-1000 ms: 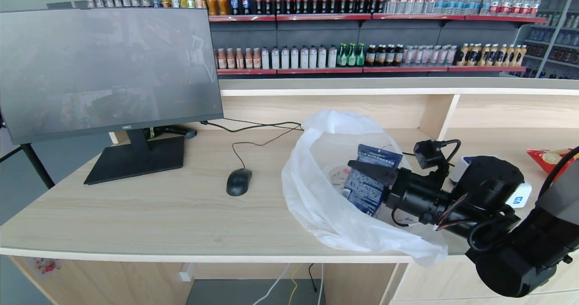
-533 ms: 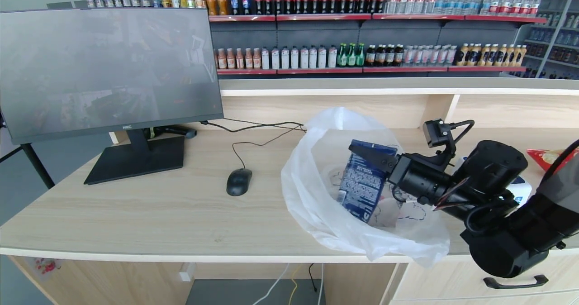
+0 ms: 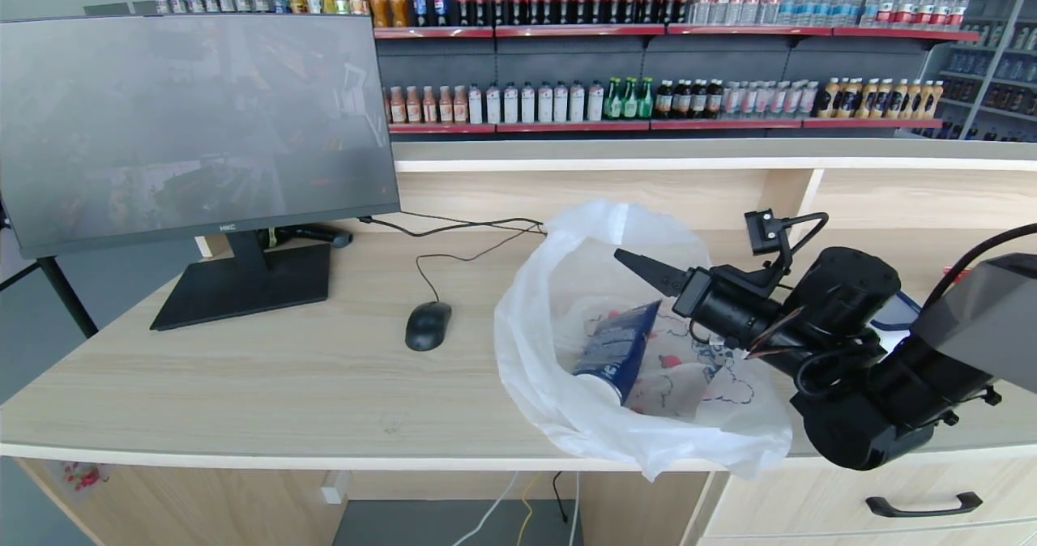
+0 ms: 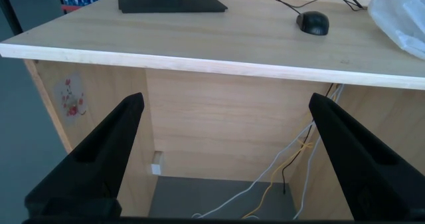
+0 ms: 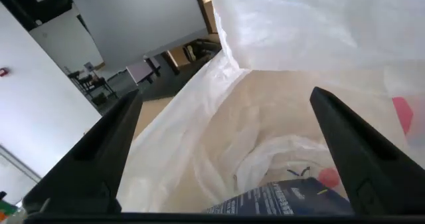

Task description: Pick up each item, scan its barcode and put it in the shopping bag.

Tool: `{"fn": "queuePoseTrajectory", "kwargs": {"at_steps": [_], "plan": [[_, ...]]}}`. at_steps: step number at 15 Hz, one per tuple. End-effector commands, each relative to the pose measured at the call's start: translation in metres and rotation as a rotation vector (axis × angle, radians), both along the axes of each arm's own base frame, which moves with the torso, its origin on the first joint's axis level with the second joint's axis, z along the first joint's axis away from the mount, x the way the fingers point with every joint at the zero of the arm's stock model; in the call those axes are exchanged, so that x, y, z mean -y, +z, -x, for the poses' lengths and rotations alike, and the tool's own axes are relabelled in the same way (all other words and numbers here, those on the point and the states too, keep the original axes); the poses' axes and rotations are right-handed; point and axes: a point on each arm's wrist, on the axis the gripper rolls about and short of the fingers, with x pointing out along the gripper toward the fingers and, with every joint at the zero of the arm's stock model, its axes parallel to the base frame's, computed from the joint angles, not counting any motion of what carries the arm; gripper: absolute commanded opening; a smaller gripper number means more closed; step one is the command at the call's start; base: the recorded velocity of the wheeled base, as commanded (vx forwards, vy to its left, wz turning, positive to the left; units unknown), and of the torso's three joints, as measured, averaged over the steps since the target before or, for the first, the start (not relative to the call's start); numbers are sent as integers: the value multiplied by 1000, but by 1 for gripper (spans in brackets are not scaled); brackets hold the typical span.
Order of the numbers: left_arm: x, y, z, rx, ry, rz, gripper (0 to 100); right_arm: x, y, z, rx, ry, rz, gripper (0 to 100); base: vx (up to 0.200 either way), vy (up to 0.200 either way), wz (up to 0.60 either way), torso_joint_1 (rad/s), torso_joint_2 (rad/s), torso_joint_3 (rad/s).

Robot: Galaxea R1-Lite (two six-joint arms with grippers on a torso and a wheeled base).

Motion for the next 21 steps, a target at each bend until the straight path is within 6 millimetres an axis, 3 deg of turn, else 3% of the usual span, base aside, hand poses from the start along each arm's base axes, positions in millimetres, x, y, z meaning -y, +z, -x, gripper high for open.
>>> {"fn": "queuePoseTrajectory", "kwargs": {"at_steps": [1, 8, 9, 14, 17, 18, 19, 21], "plan": [[0, 0, 0, 0, -1, 0, 100, 0, 2, -4, 31, -6, 13, 100, 0, 0, 0, 0, 0, 0], [0, 0, 0, 0, -1, 0, 100, 2, 22, 15, 180, -20, 108, 100, 0, 0, 0, 0, 0, 0], [0, 0, 0, 0, -1, 0, 100, -2, 37, 27, 231, -5, 102, 100, 0, 0, 0, 0, 0, 0], [0, 0, 0, 0, -1, -3, 100, 4, 50, 37, 457, -106, 268, 100, 0, 0, 0, 0, 0, 0], [0, 0, 0, 0, -1, -3, 100, 14, 43, 53, 422, -253, 334, 100, 0, 0, 0, 0, 0, 0], [0, 0, 0, 0, -1, -2, 100, 28, 41, 64, 426, -331, 401, 100, 0, 0, 0, 0, 0, 0], [0, 0, 0, 0, -1, -2, 100, 34, 41, 80, 448, -357, 455, 100, 0, 0, 0, 0, 0, 0], [0, 0, 0, 0, 1, -2, 100, 38, 31, 89, 403, -376, 490, 100, 0, 0, 0, 0, 0, 0]]}}
